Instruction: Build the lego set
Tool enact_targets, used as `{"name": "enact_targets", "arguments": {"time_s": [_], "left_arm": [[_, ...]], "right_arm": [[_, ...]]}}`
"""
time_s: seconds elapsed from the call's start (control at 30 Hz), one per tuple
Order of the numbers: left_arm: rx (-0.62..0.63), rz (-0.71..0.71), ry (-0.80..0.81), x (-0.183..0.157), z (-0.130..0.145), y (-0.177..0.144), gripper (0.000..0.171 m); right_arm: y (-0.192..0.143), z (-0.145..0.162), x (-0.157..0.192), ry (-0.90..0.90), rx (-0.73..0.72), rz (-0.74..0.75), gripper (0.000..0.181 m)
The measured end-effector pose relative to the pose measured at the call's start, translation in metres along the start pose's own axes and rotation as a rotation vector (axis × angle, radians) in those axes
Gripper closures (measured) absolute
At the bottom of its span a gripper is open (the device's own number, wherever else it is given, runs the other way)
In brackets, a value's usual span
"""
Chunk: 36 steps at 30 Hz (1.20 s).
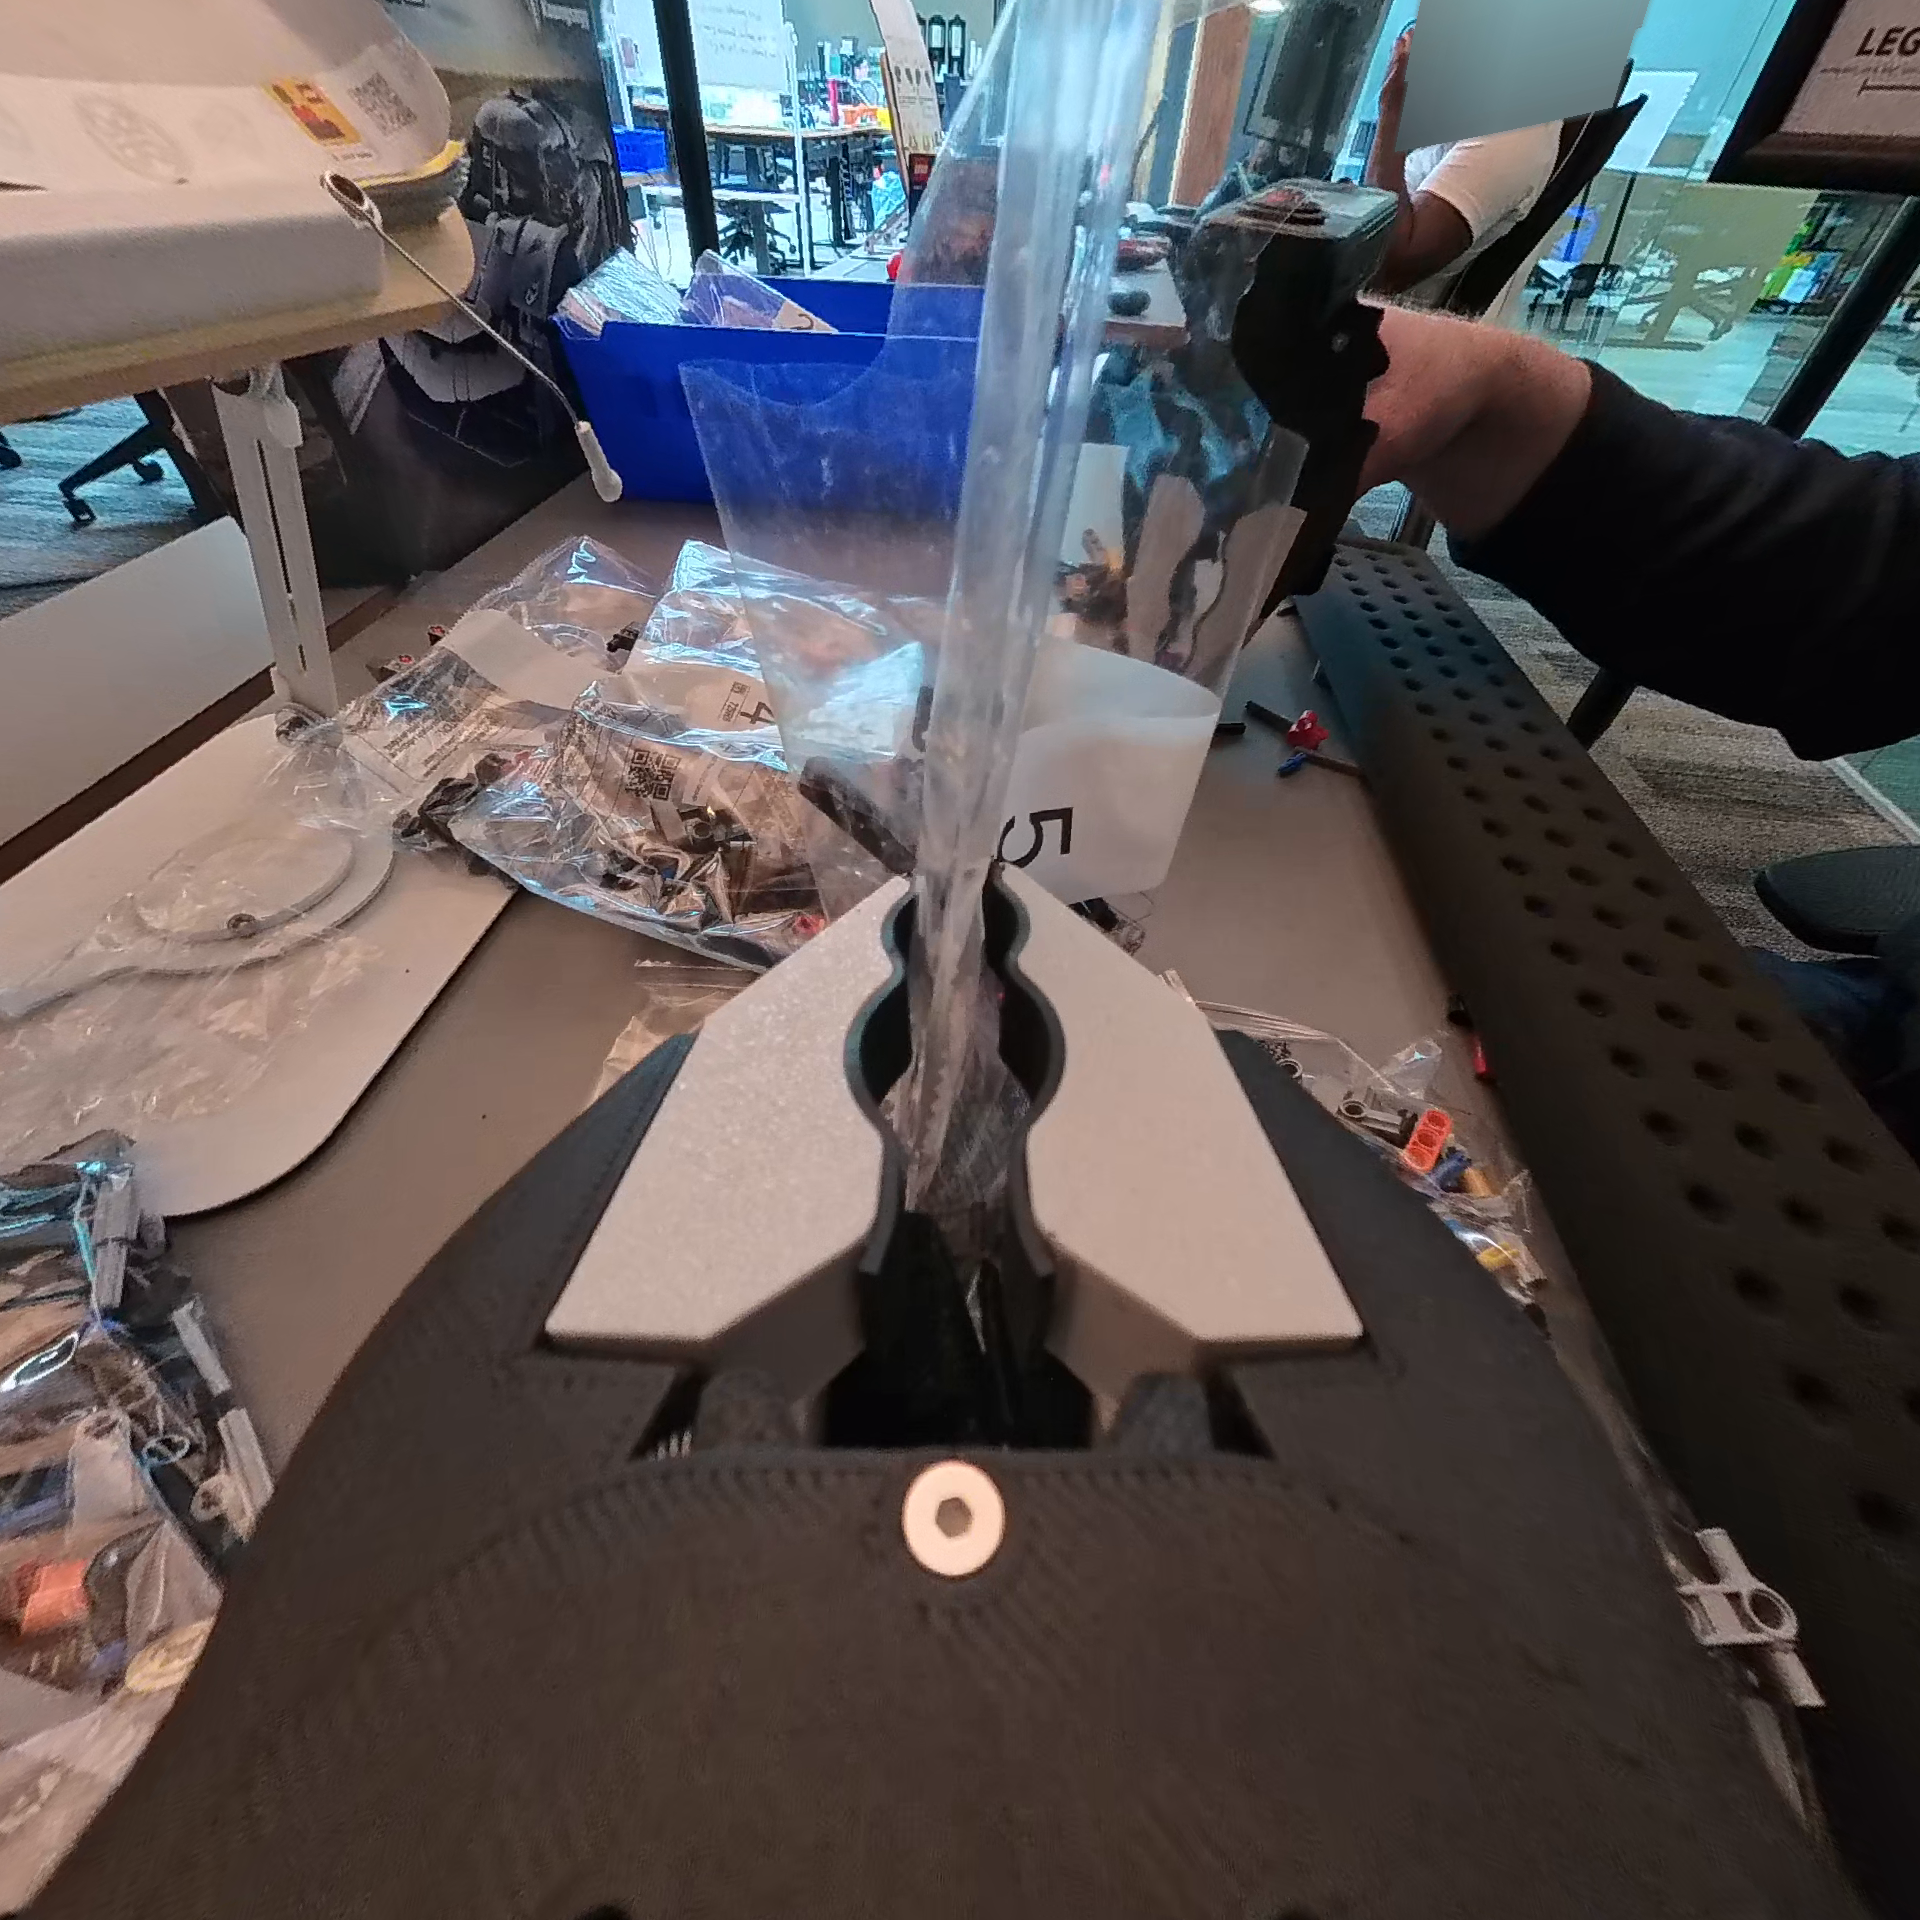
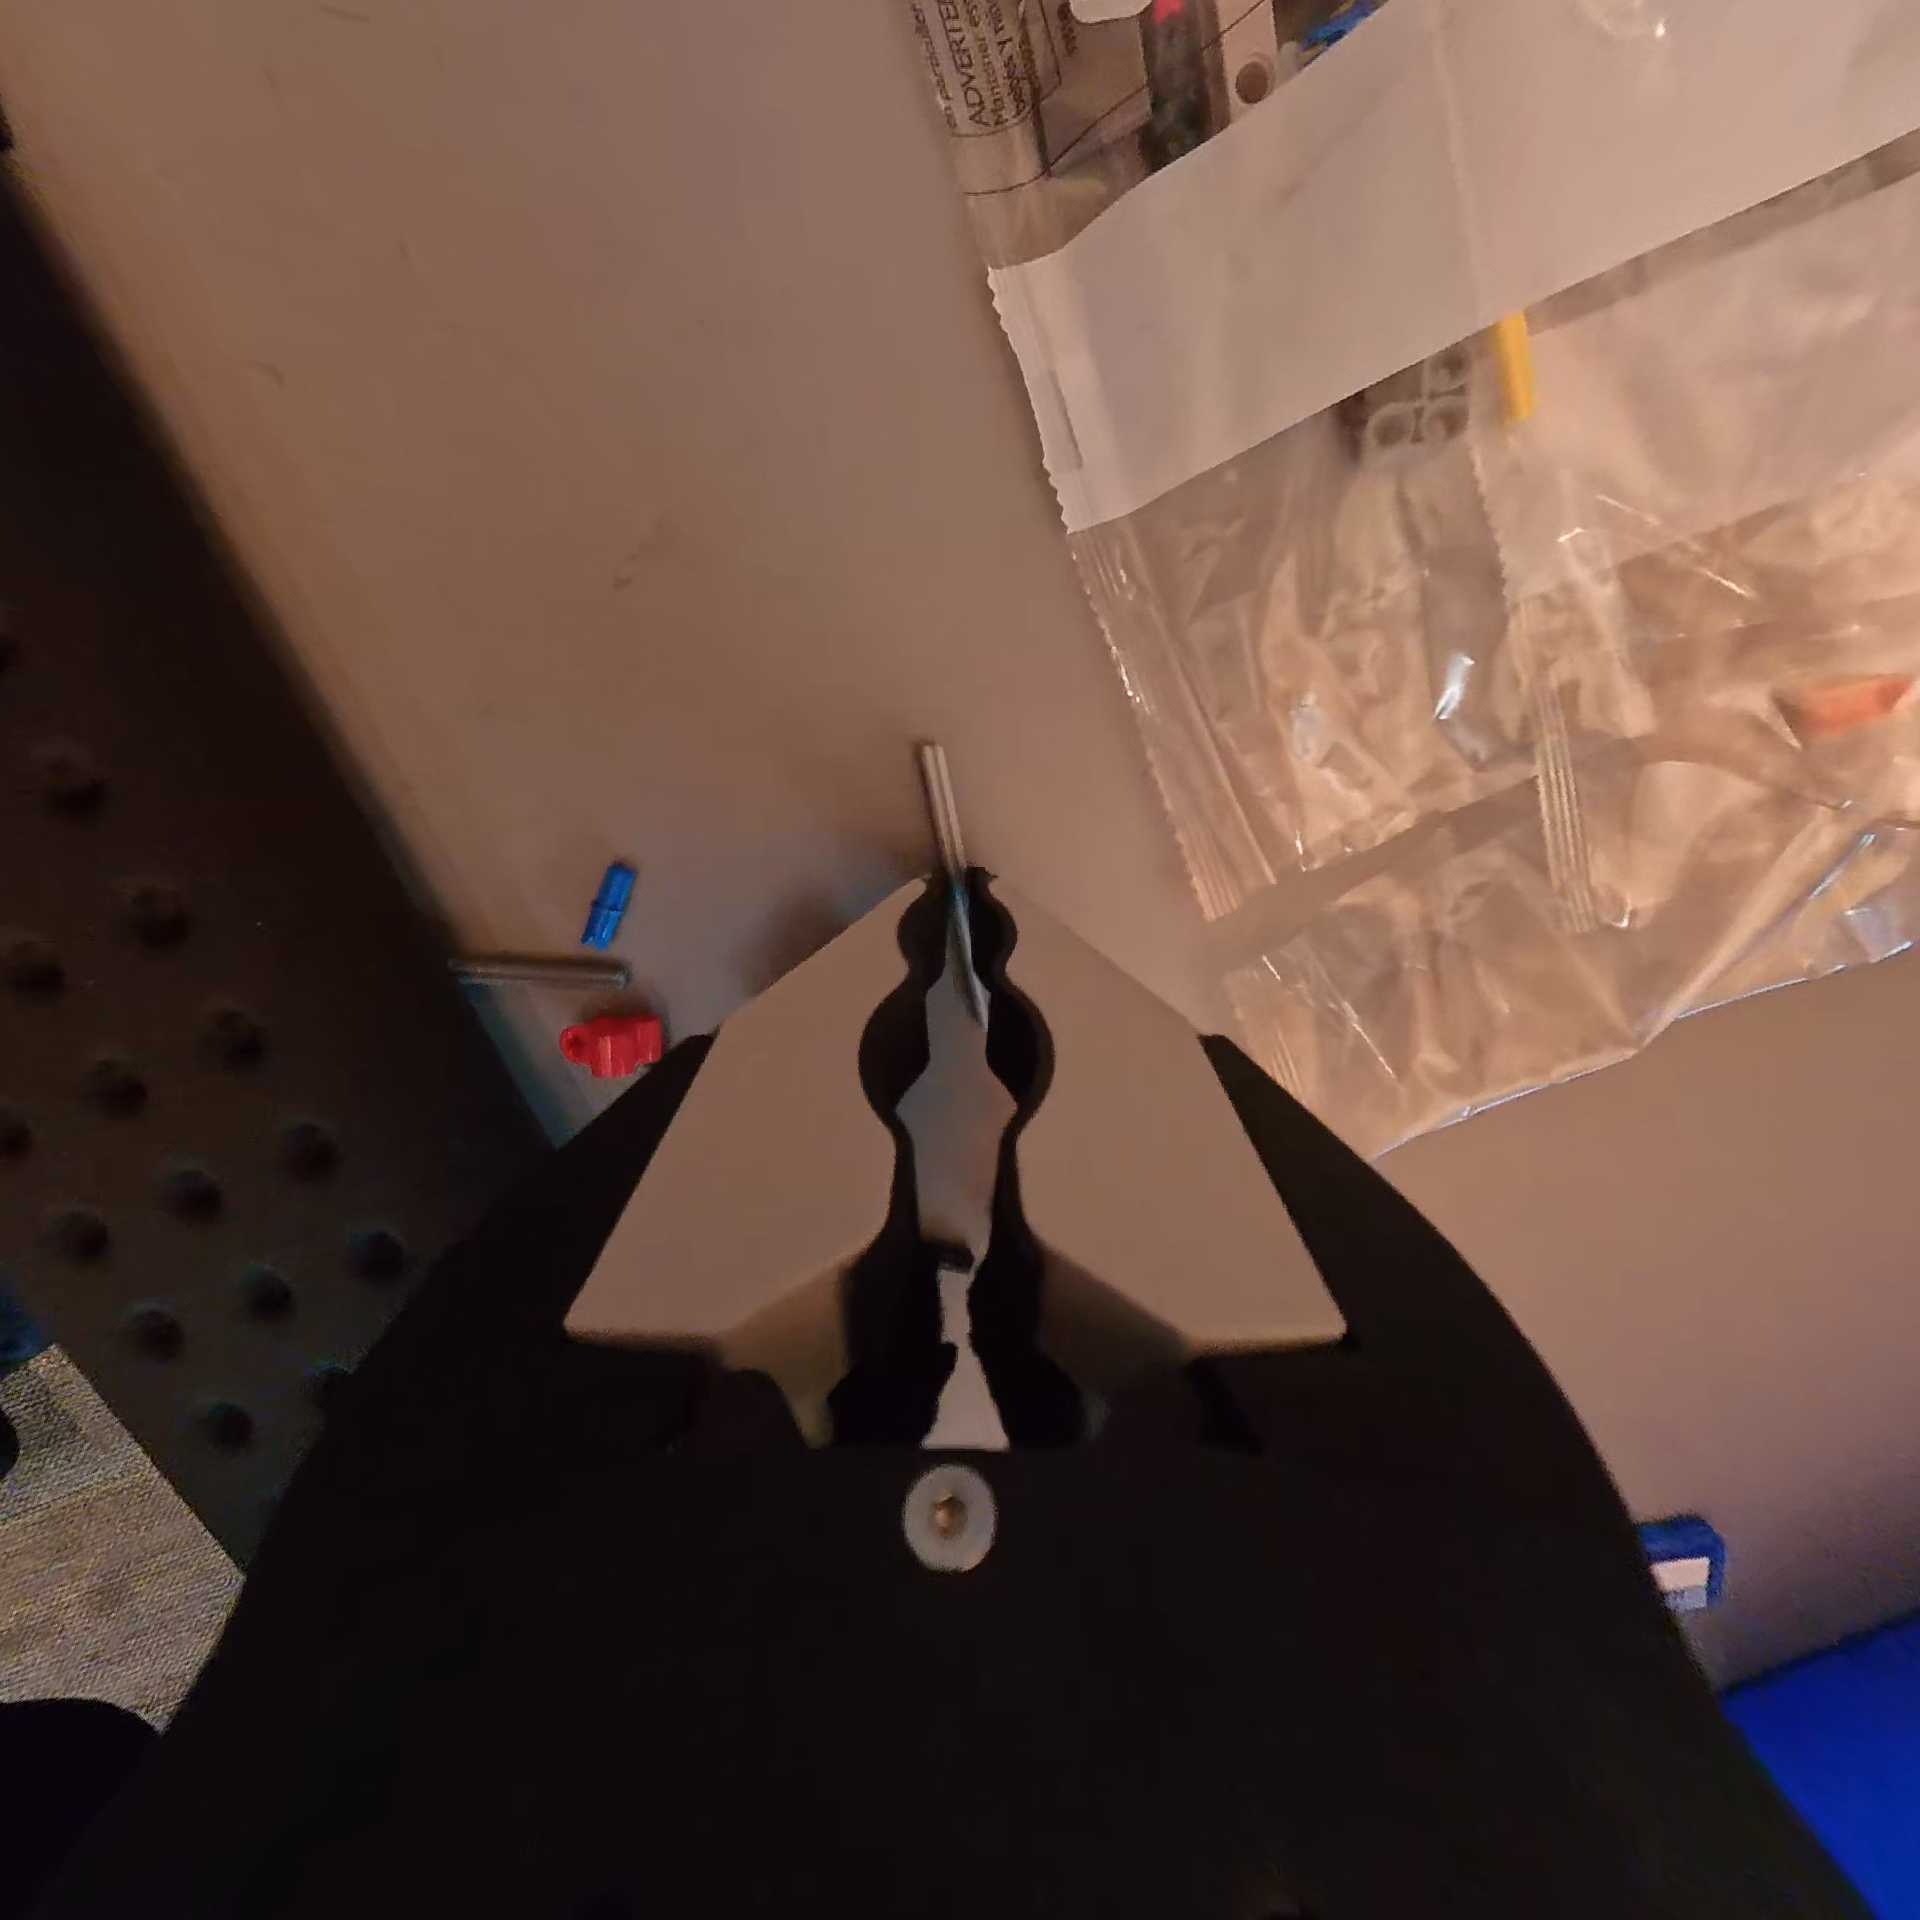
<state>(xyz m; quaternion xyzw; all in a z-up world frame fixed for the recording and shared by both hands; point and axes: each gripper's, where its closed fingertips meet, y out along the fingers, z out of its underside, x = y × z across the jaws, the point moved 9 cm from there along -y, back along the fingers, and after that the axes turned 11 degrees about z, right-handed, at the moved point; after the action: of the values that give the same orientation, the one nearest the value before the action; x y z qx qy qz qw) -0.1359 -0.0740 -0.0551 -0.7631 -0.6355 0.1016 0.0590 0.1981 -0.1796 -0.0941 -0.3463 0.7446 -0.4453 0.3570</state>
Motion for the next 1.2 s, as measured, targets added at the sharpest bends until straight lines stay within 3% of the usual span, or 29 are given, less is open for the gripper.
{"name": "enact_targets", "arguments": {"time_s": [0.13,0.27,0.5,0.67,0.9,1.2], "left_arm": [[0.000,-0.001,0.000,0.000,0.000,0.000,0.162],[-0.001,0.000,-0.001,0.000,0.000,0.000,0.162],[-0.003,-0.002,-0.001,0.001,0.000,-0.001,0.162],[-0.005,-0.001,0.001,0.000,0.000,-0.002,0.162],[0.004,-0.013,0.000,0.001,0.000,-0.006,0.163],[0.005,-0.009,-0.001,0.000,0.000,-0.005,0.163]], "right_arm": [[-0.007,-0.003,-0.003,0.014,-0.031,0.014,0.180],[-0.029,-0.023,-0.006,0.034,-0.166,0.011,0.180],[-0.087,-0.110,-0.017,0.111,-0.599,0.005,0.180],[-0.101,-0.170,-0.015,0.154,-0.797,-0.043,0.180],[-0.080,-0.202,-0.026,0.257,-0.865,-0.132,0.180],[-0.050,-0.186,-0.029,0.320,-0.799,-0.184,0.172]]}}
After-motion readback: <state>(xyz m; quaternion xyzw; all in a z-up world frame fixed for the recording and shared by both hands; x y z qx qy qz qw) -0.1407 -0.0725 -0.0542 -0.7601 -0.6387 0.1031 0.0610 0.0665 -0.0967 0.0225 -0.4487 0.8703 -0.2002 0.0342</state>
